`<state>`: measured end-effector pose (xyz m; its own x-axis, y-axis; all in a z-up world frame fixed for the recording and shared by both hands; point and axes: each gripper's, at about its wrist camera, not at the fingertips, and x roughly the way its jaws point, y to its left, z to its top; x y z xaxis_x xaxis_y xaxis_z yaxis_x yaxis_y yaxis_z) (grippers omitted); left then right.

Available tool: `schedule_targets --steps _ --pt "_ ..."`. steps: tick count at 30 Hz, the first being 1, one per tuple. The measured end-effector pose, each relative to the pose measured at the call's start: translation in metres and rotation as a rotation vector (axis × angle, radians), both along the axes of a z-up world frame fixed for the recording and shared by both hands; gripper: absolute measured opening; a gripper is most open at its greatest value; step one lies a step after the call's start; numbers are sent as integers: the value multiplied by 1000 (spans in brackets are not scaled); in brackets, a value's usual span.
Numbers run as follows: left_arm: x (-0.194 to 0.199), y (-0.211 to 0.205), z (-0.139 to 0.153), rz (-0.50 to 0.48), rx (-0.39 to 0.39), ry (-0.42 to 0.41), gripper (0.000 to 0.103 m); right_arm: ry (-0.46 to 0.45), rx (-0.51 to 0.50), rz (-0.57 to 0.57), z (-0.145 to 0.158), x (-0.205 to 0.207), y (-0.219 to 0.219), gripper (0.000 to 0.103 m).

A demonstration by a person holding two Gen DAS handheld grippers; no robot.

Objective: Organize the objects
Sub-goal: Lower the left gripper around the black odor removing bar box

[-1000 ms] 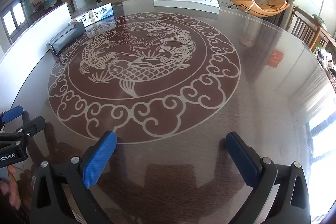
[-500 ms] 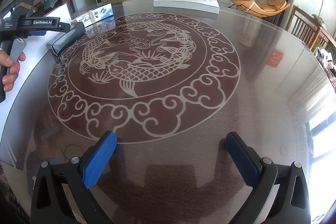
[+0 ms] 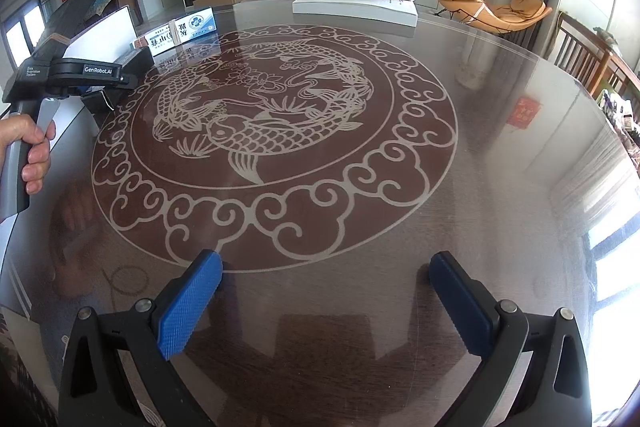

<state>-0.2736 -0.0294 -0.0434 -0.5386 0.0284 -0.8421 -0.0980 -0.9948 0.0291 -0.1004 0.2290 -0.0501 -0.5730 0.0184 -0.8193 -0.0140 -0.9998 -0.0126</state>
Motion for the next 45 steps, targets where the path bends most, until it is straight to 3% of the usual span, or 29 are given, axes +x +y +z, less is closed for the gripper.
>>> schedule_targets --steps 6,7,8,10,13,42,45 --pt "107 1 -2 -31 19 26 60 -1 0 0 0 0 0 103" --pt "120 0 -2 -27 12 41 66 -1 0 0 0 0 0 103" --pt "129 -2 -4 -14 6 51 81 0 0 0 0 0 0 103" --pt "135 -9 -9 21 18 45 98 -1 -1 1 0 0 0 103" --pt "131 -14 -10 38 23 30 103 -2 0 1 0 0 -1 103" --pt "128 -14 -11 55 24 34 103 -3 -2 2 0 0 -2 103" --pt "128 -14 -11 56 23 35 103 -41 -9 39 1 -5 -3 103"
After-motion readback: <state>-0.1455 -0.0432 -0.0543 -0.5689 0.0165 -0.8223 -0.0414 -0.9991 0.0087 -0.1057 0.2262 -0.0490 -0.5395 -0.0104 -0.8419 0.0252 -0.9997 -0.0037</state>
